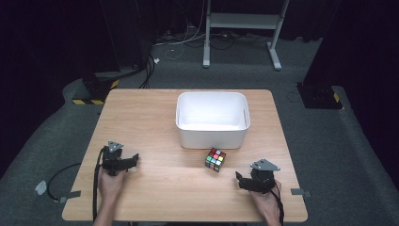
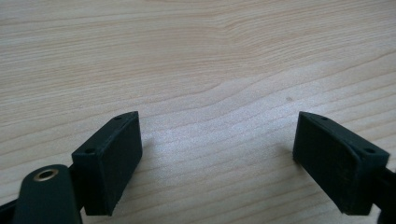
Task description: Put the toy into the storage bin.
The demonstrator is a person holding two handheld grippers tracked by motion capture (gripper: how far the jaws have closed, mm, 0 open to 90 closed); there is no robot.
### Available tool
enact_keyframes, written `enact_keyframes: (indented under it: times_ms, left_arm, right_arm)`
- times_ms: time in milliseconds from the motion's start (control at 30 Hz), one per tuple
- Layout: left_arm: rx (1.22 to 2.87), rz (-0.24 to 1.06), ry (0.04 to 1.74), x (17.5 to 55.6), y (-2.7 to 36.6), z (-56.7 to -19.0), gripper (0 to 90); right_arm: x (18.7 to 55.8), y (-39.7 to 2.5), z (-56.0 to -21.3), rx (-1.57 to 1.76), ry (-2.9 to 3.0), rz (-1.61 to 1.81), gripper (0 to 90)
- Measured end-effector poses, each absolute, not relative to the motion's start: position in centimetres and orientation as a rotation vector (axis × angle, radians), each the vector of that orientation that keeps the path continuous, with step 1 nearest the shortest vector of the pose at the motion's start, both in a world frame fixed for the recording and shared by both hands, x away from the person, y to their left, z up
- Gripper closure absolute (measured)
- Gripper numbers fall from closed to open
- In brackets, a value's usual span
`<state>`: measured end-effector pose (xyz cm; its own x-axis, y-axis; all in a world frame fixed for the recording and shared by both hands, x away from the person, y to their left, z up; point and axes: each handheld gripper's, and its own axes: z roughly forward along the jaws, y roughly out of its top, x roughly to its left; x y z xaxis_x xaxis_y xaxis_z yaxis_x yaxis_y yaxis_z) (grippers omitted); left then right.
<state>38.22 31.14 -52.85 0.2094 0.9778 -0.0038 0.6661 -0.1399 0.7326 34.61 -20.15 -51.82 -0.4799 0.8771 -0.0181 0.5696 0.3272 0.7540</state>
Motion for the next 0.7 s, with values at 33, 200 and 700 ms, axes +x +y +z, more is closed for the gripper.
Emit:
enact_keyframes:
  times_ms: [33,200,700]
  left_arm:
    - [1.88,0.659,1.522,38.2,31.1,-52.9,15.8]
    - [1.879,0.659,1.523,38.2,31.1,-52.8,15.9]
    - [1.879,0.659,1.523,38.2,31.2,-52.8,16.1]
  right_arm:
    - [34.5,-19.9,-51.8,1.272,2.174,0.99,14.3]
    - [34.4,-19.3,-51.6,1.24,2.191,1.012,14.1]
    - [34.6,-17.6,-51.1,1.193,2.222,1.058,13.9]
